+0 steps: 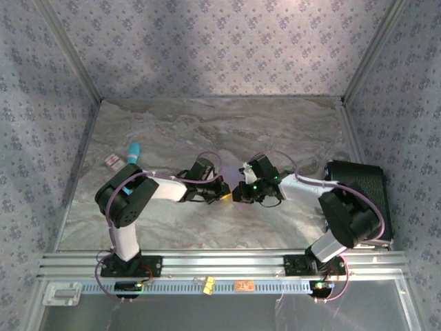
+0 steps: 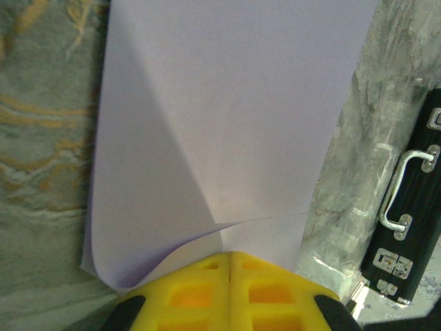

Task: Fold a paper plane with a square sheet of paper (pick it up from the middle)
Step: Third fold the triangle at the center of the table.

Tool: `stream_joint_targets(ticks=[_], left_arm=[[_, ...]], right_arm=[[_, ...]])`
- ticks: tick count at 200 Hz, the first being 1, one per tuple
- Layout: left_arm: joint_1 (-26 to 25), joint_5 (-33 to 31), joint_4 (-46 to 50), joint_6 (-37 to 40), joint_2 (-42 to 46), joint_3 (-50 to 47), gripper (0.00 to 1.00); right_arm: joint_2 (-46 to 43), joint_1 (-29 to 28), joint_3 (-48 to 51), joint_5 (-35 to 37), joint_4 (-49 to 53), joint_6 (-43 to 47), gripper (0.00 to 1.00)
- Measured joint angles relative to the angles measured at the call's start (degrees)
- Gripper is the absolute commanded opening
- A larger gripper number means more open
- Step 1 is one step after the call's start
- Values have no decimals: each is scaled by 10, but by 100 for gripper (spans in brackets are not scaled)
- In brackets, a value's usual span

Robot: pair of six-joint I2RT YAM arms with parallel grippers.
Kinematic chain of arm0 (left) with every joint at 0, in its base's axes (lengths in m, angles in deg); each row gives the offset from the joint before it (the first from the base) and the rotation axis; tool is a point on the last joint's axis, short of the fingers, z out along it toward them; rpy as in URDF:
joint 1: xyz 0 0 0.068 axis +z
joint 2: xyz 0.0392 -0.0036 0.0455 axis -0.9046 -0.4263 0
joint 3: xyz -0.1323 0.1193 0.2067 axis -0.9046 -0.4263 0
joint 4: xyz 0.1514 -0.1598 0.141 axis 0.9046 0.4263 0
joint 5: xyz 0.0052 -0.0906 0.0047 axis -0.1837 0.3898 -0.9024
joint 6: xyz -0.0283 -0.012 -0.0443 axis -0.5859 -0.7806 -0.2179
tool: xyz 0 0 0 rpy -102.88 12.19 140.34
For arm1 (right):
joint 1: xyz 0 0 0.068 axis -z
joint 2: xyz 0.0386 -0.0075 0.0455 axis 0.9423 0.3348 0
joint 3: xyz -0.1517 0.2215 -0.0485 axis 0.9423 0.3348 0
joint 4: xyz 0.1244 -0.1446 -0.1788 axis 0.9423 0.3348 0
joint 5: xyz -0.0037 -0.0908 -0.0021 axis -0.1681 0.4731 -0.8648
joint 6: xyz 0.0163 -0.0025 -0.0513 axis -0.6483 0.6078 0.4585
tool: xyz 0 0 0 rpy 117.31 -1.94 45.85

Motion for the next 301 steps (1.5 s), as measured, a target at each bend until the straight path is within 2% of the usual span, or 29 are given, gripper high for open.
stream_joint_targets(ticks=[39,73,176,236,301], left_arm=[[0,0,0,0,0,0,2],[0,0,0,0,0,0,2],[1,-2,-6,0,0,-3,2],[1,-2,-9,0,0,-5,2],[1,-2,-9,0,0,-5,3]], right_arm=[[46,-3,-15,2,1,-2,8],[50,-5,7,9,-5,-4,8],[-30,-1,94,8,-23,-11,10],[-85,6,84,4,9,-24,10],[15,5,10,8,-12,-30,9]])
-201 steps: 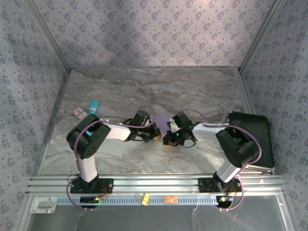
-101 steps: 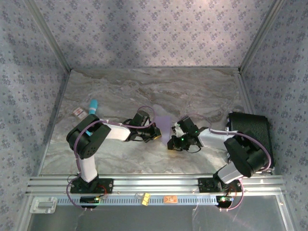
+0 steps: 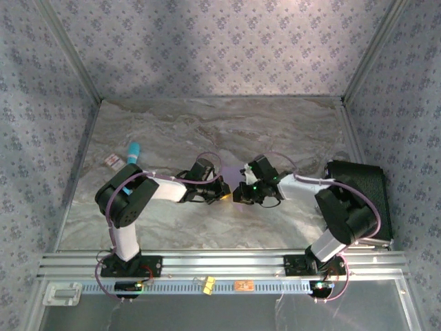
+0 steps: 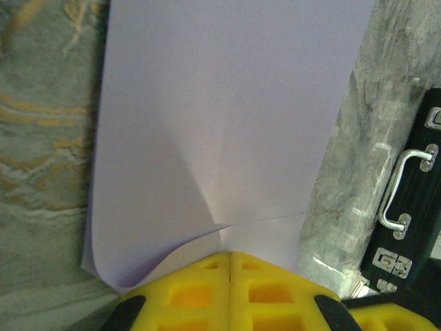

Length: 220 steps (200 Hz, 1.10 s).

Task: Fold a paper plane with a square sheet of paper (pick it up from the middle)
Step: Third fold the triangle at the center of the table.

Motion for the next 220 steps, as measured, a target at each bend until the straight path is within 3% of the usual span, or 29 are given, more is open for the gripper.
stream_joint_targets(ticks=[72,106,160,220], left_arm=[[-1,-2,17,10,10,4,13],[-9,-24,59,24,38,12,10],[-43,-33,41,7,37,10,7],[-28,-33,29,2,12,4,6]], right_arm=[[12,-2,41,8,-51,-15,4],[11,-2,42,10,-57,-21,3],[10,-2,43,13,-56,-28,3],[7,-2,47,14,-61,-28,0]])
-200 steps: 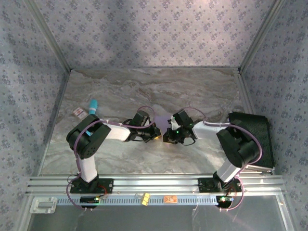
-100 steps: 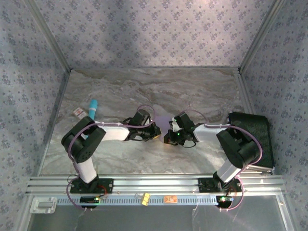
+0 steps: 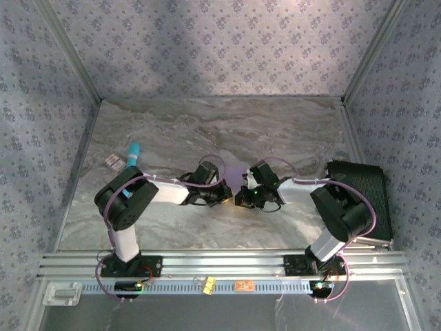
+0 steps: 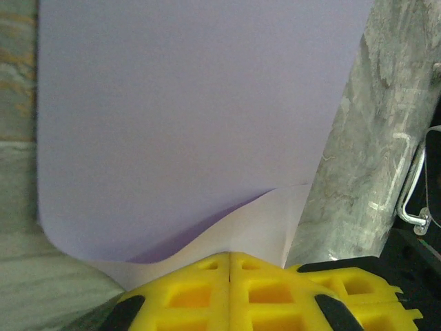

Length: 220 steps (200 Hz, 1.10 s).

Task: Fold a paper plane with a square sheet of paper (pick it up from the middle)
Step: Third fold the triangle at the center of the table.

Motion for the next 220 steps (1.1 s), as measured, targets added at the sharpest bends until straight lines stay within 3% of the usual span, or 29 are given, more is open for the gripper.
stream_joint_targets(ticks=[103,220], left_arm=[[71,14,72,52,-3,35,5],[133,55,90,88,-10,44,7]], right_arm=[[-3,-2,2,4,-2,1,0],[-5,-3,3,13,-3,5,0]])
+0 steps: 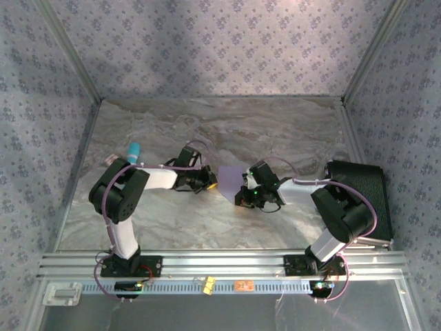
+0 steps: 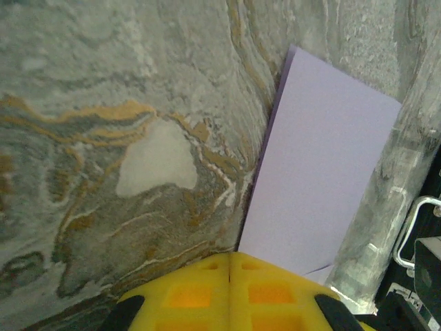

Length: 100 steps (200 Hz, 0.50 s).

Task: Fold a paper plane with a square sheet of paper (pick it up from the middle)
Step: Third fold the triangle at the center of the table.

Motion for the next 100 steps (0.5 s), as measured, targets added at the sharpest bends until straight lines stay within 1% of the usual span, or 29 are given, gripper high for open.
stream_joint_targets(ticks=[31,56,76,100], left_arm=[[4,-15,10,2,6,2,10],[0,-30,19,2,28,2,10],[-25,-37,16,2,47,3,10],[-65,-38,10,1,46,3,9]], right_arm=[[0,0,0,0,0,4,0],[0,0,0,0,0,4,0],[0,0,0,0,0,4,0],[-1,0,0,0,1,4,0]])
